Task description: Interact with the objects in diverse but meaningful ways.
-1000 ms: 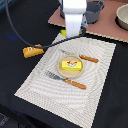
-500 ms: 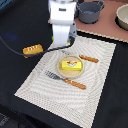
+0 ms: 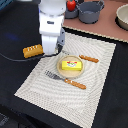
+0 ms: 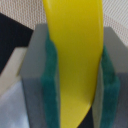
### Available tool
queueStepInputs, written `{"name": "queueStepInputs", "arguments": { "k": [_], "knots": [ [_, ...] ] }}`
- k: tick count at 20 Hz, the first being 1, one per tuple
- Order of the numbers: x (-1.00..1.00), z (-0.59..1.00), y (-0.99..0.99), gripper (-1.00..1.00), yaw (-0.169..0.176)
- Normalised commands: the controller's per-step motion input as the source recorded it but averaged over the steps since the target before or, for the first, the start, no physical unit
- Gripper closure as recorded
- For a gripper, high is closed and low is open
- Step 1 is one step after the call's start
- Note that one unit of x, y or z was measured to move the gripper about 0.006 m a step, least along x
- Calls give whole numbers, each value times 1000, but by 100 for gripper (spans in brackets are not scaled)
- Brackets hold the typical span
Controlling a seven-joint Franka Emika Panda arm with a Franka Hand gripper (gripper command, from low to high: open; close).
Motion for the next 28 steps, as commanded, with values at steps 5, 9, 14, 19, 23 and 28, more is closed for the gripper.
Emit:
{"name": "queueStepInputs", "arguments": {
  "k": [5, 9, 14, 19, 23, 28],
  "knots": [
    [-156, -212, -373, 100, 15],
    [0, -49, -415, 100, 0],
    [-47, -178, -172, 100, 39],
    [-151, -249, 0, 100, 100],
    [-84, -161, -5, -100, 65],
    [11, -29, -82, -100, 38]
  ]
}}
